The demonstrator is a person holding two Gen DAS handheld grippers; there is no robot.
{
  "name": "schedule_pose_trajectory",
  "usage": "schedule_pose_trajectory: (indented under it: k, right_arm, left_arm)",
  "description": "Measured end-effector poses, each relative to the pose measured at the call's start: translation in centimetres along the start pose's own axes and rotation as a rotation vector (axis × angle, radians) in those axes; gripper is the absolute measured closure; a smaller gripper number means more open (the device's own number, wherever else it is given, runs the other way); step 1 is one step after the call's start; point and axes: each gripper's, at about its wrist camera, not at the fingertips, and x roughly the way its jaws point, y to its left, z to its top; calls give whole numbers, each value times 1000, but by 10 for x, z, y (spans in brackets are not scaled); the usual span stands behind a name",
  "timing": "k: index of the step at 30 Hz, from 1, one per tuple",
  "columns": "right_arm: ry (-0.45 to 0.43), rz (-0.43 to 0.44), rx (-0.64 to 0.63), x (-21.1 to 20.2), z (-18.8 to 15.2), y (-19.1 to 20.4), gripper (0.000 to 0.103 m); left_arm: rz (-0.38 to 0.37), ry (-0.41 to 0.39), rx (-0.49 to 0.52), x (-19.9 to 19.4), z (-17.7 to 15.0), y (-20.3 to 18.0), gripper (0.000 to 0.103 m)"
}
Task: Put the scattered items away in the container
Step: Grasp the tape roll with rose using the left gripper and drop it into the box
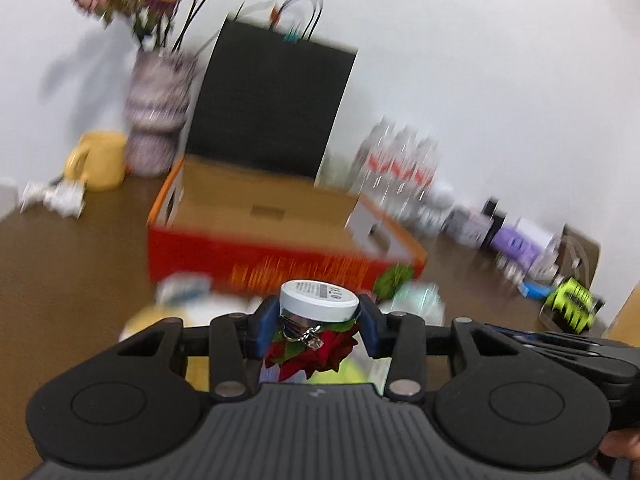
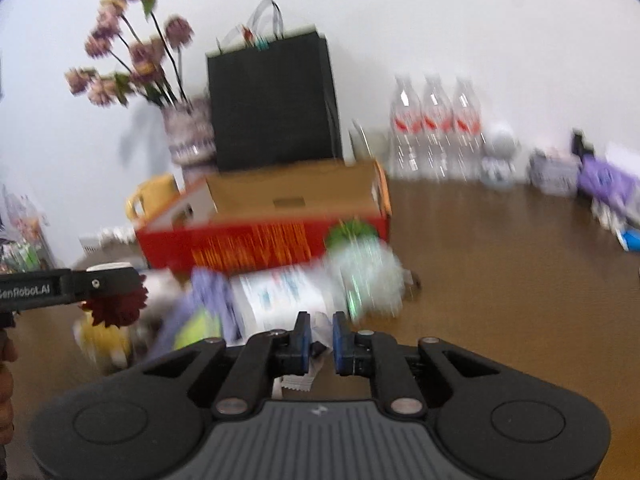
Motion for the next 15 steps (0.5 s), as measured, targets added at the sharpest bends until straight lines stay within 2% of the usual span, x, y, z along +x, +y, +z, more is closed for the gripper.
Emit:
schedule_pose_trajectory:
  k: [3,7,11,15]
  right_arm:
    - [-56,28,-13,18,33,6,93]
    - [-99,53,-22,63,74,18,93]
    - [-104,63,7,114,98,24,93]
    - [-36,63,-27,160,106,26,93]
  left_arm:
    - [-29,-46,-32,19,32,3,61]
    - [-12,-87,-81,61,64,17,60]
    - [13,-33,-137,111,75,42,60]
    - [72,24,-115,144,76,58,60]
